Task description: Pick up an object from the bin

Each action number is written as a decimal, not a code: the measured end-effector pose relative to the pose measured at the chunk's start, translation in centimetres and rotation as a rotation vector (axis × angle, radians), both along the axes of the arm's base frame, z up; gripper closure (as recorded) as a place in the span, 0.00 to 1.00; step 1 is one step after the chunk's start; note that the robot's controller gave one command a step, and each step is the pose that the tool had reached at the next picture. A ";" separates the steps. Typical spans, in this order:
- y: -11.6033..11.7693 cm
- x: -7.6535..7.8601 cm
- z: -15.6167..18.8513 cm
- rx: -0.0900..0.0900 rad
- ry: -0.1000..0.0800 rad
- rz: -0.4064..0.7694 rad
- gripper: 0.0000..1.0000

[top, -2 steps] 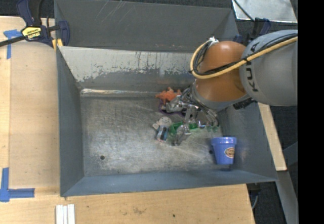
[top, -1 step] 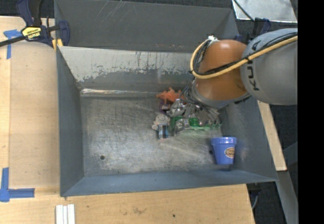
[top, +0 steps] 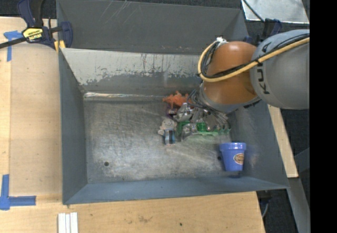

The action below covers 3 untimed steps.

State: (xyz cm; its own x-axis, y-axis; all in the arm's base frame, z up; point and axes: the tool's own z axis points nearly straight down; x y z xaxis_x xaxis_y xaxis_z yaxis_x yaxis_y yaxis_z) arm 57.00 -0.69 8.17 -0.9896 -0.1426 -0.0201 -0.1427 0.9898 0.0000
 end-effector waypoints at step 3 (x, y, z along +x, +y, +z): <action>-0.1 -0.2 3.2 -0.003 0.015 -0.001 1.00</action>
Offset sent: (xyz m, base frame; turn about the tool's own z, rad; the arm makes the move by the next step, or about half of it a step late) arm 0.0001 -0.0001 0.0502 0.0000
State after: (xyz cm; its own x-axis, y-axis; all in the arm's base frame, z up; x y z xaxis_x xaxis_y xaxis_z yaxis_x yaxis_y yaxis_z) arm 56.84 -0.74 11.39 -0.9899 -0.1419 -0.0053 -0.1419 0.9899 -0.0006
